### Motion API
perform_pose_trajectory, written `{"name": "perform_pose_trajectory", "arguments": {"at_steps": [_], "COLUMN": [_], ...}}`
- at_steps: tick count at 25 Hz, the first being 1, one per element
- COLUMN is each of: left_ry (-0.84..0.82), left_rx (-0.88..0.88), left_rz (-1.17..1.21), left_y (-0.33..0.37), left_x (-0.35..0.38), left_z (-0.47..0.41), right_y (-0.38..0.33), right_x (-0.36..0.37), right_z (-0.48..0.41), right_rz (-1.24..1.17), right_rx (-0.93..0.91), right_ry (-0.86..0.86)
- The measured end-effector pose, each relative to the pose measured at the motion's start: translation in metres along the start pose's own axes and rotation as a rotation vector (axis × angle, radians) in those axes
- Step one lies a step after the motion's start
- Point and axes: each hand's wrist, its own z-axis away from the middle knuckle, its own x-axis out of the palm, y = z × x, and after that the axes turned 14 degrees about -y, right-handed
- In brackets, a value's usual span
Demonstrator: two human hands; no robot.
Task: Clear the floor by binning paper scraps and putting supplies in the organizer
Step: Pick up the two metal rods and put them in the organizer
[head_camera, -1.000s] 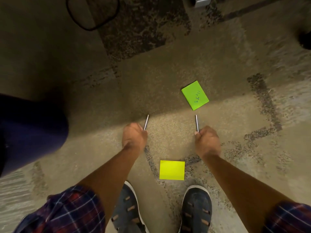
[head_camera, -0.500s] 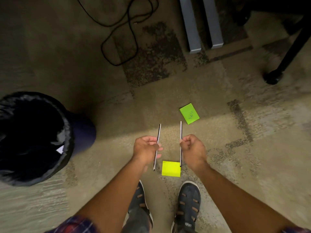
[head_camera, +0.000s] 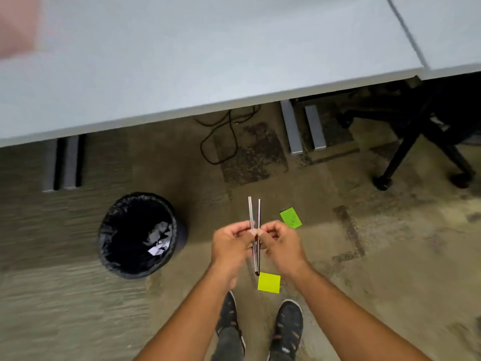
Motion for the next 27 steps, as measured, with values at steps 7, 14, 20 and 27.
{"name": "perform_pose_trajectory", "arguments": {"at_steps": [7,14,20,27], "left_ry": [-0.016,-0.032,0.021,-0.117], "left_rx": [0.116,0.226,0.339,0.346], "left_rz": [0.036,-0.253,-0.452,-0.288], "left_y": [0.080,0.143,0.204,0.266], "left_x": [0.029,-0.009,-0.089,-0.191], "left_z": [0.114,0.171,0.208,0.235], "right_y": [-0.128,-0.205,-0.280,-0.372], "right_x": [-0.014,0.020,0.096,0.188], "right_z": [0.079,0.114,0.120,0.110], "right_rz": [0.007,-0.037,0.063,0.248], "right_rx": [-0.124,-0.107,-0.122,-0.240], "right_ry": [-0.138,-0.200,-0.256,-0.237]}}
